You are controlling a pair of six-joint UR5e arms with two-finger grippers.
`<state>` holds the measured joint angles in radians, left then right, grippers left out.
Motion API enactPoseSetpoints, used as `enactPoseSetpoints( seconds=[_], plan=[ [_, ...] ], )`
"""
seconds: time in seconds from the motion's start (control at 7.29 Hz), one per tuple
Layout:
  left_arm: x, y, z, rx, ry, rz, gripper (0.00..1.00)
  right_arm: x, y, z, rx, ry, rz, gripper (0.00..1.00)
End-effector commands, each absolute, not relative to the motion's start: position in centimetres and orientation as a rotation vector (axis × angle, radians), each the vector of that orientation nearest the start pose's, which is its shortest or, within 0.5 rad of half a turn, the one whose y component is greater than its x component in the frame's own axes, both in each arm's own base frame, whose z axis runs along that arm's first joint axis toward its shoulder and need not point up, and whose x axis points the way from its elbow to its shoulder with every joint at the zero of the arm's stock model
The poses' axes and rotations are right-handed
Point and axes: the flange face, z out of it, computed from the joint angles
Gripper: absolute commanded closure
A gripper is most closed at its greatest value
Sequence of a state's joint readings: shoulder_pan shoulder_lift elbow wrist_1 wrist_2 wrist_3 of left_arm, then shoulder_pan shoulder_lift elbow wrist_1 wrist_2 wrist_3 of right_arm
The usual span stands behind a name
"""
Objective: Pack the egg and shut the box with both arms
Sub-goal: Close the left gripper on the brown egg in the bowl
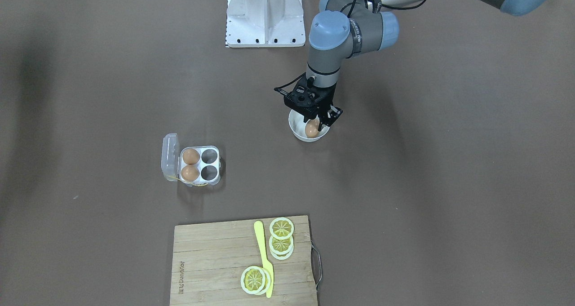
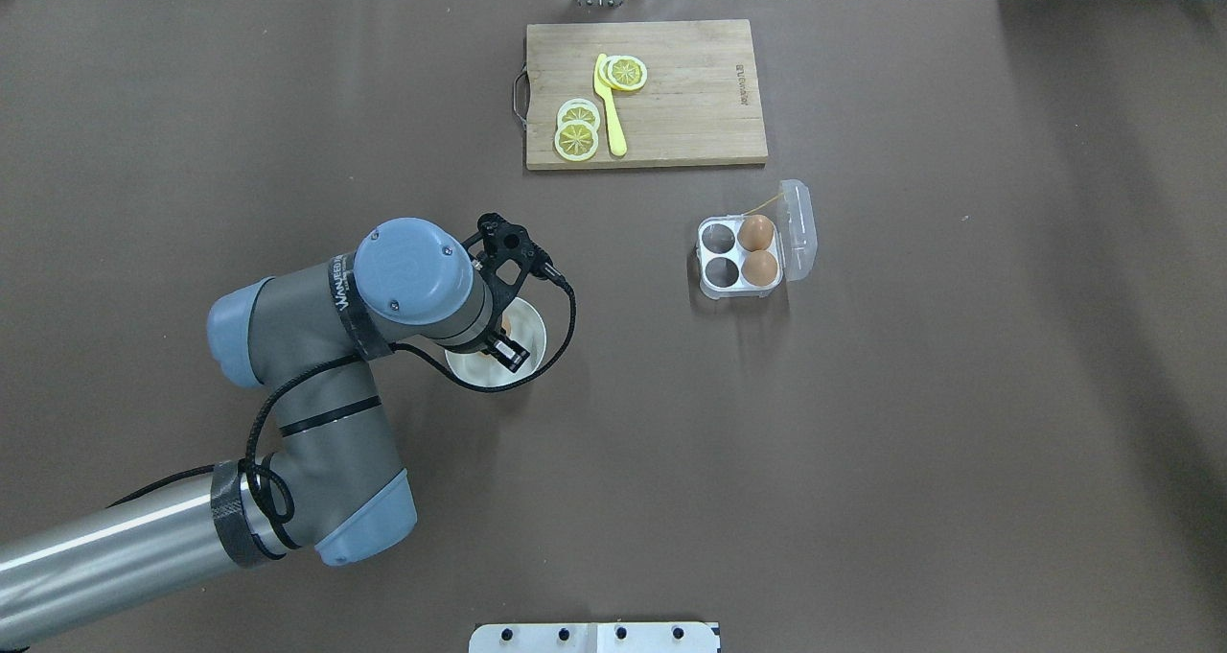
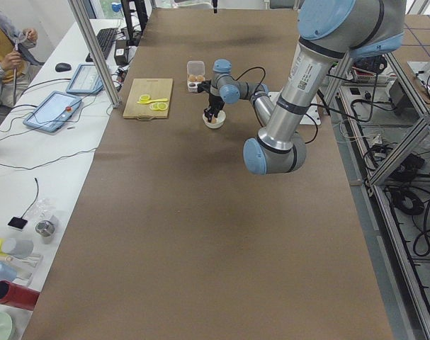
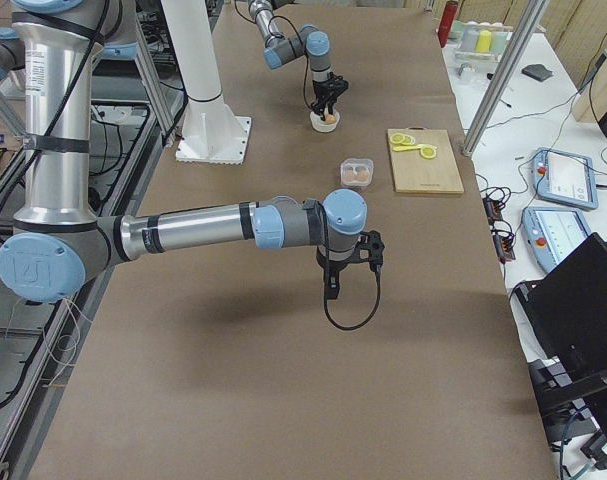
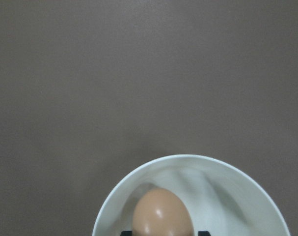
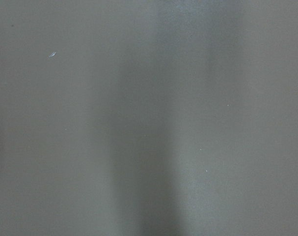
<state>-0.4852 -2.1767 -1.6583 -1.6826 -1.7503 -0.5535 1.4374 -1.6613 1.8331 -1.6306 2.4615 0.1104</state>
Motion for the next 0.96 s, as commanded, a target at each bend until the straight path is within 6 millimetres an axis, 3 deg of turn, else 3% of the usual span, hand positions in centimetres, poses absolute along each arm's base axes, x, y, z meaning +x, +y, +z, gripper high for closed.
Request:
enactPoseSetpoints(
  seconds=[0.0, 0.14, 0.27, 0.41, 0.82],
  plan=[
    [55.2, -42.2, 25.9, 0.428, 0.709, 0.574, 0.46, -0.5, -45.8, 57.2, -0.009, -0.896, -0.069, 0.00],
    [55.2, -42.3, 25.8, 0.428, 0.711, 0.572, 0.61, -0.5, -45.8, 57.3, -0.009, -0.898, -0.069, 0.00],
    [55.2, -42.2, 25.8, 0.423, 0.714, 0.562, 0.98, -0.5, -45.8, 57.3, -0.011, -0.897, -0.069, 0.00],
    [54.8, -42.0, 25.2, 0.429, 0.729, 0.565, 1.00, -0.5, -45.8, 57.3, -0.012, -0.897, -0.068, 0.00],
    [49.1, -42.3, 19.6, 0.528, 0.822, 0.545, 1.00, -0.5, -45.8, 57.3, -0.008, -0.898, -0.071, 0.00]
  ],
)
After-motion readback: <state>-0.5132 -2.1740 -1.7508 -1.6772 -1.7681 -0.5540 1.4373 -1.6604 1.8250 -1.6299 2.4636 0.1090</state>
